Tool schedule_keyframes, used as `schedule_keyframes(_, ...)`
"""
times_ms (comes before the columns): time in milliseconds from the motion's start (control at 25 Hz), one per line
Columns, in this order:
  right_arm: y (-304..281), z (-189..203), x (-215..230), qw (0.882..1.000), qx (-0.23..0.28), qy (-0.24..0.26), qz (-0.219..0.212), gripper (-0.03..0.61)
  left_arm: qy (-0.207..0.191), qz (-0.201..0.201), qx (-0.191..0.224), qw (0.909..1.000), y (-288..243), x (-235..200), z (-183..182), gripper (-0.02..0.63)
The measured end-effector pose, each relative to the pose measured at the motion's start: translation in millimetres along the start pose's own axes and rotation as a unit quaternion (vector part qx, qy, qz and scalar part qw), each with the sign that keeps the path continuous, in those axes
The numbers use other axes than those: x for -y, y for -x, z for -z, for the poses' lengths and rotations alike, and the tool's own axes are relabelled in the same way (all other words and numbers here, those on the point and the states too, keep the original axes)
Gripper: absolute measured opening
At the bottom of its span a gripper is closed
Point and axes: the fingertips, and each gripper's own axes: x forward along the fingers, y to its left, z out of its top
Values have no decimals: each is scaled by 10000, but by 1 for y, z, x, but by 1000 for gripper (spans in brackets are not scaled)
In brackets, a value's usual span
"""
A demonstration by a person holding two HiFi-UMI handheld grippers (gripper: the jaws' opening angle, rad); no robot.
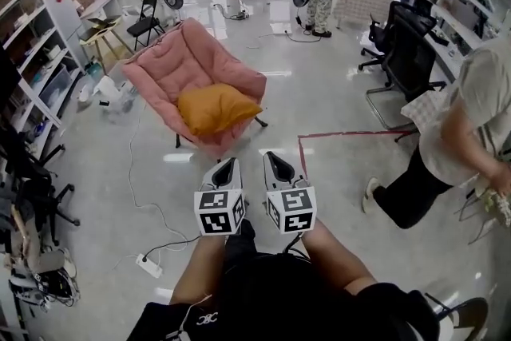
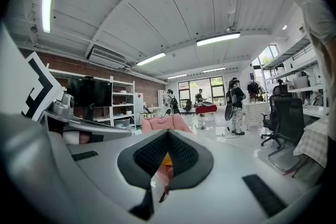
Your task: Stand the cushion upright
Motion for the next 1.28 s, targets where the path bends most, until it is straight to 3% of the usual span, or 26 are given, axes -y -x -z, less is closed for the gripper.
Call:
schedule_keyframes(520, -201, -34, 35, 9996, -43, 197, 199, -8, -59, 72, -122, 9999, -160, -131, -64, -3)
schedule_keyframes(840, -292, -54, 35, 9996, -204, -2, 213, -8, 87, 55, -306, 9995, -215, -202, -93, -3)
schedule_keyframes(1280, -384, -53, 42, 9991, -370, -179, 137, -8, 184, -31, -516, 9985, -277, -268, -101, -3)
